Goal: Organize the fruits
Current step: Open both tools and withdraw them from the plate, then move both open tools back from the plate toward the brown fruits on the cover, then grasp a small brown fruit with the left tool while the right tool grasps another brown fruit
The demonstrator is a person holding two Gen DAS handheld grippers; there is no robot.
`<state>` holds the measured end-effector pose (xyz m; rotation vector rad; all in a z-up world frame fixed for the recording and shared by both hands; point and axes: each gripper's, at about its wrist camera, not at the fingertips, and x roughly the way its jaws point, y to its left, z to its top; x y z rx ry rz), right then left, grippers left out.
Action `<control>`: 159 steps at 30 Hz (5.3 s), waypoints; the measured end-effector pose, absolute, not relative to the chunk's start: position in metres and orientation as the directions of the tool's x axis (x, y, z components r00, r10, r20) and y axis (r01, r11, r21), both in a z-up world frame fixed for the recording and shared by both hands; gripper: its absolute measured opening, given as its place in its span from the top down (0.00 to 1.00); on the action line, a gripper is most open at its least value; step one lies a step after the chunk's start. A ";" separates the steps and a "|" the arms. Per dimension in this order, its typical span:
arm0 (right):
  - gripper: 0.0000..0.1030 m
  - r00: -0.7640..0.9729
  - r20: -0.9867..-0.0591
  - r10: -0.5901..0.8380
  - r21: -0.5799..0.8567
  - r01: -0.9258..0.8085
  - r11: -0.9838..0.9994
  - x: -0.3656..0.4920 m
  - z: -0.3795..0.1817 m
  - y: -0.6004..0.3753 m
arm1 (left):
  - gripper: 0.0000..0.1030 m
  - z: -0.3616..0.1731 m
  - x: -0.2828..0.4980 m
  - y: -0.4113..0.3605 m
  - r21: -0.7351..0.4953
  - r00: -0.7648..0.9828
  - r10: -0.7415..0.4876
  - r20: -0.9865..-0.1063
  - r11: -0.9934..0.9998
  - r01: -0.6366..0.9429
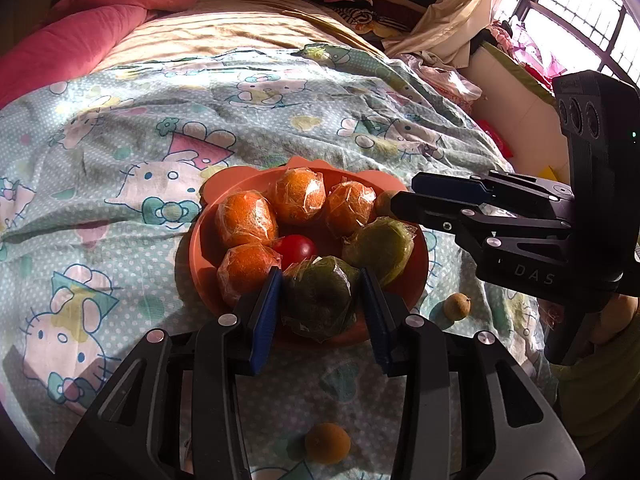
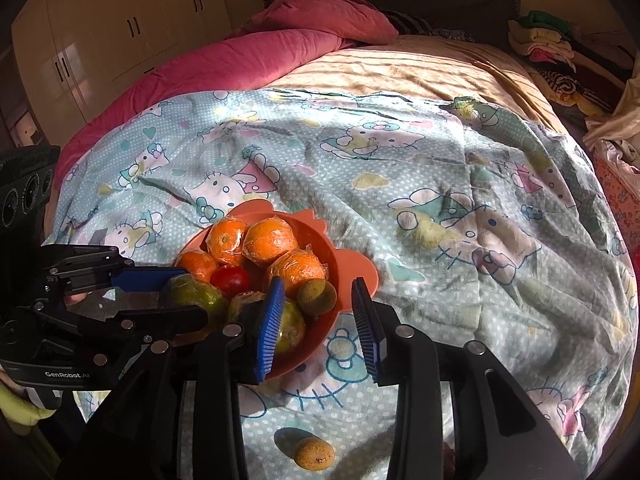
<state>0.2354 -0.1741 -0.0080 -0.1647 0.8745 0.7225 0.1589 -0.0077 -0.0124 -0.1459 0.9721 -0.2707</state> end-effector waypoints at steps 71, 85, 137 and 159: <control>0.08 0.567 -0.658 0.495 0.095 -0.590 0.802 0.188 0.038 -0.216 | 0.11 0.034 0.126 0.002 -0.191 0.626 -0.216 -0.749 0.976 0.109; 0.07 0.580 -0.655 0.484 0.074 -0.589 0.805 0.171 0.040 -0.225 | 0.09 0.033 0.111 0.007 -0.184 0.629 -0.200 -0.751 0.979 0.092; 0.73 0.429 -0.794 0.431 0.094 -0.613 0.784 0.158 -0.053 -0.214 | 0.42 -0.032 0.071 -0.016 -0.213 0.495 -0.271 -0.826 0.962 0.171; 0.78 0.426 -0.766 0.481 0.138 -0.621 0.771 0.153 -0.046 -0.217 | 0.83 -0.047 0.083 -0.011 -0.217 0.480 -0.265 -0.836 0.964 0.153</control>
